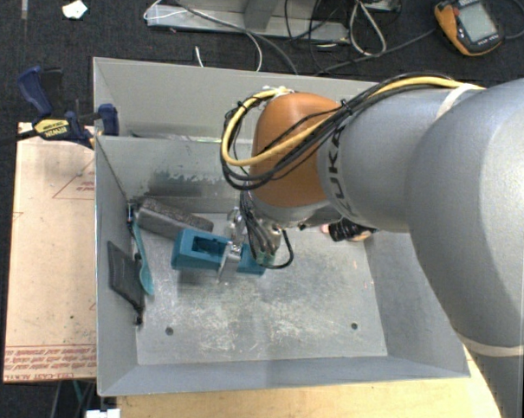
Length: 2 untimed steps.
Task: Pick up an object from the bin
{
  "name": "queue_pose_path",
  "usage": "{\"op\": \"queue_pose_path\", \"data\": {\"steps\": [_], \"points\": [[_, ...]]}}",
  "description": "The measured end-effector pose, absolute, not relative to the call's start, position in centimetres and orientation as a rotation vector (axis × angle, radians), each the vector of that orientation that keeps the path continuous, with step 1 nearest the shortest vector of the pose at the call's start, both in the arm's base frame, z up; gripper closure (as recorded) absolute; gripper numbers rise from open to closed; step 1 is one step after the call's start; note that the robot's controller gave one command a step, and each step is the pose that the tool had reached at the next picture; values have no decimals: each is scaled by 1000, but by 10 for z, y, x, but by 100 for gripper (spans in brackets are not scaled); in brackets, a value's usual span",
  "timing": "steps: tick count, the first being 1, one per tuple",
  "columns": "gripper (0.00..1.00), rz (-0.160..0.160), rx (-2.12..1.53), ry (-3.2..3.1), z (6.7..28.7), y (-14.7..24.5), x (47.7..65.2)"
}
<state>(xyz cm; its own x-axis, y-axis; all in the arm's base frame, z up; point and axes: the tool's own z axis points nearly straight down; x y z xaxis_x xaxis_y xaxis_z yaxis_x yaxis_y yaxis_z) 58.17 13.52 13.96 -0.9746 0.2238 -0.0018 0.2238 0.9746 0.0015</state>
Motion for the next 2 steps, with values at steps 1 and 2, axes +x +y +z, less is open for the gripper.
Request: {"op": "queue_pose_path", "data": {"steps": [1,2], "points": [[100,1,351,3122,150,135,581],[100,0,349,3125,160,135,580]]}}
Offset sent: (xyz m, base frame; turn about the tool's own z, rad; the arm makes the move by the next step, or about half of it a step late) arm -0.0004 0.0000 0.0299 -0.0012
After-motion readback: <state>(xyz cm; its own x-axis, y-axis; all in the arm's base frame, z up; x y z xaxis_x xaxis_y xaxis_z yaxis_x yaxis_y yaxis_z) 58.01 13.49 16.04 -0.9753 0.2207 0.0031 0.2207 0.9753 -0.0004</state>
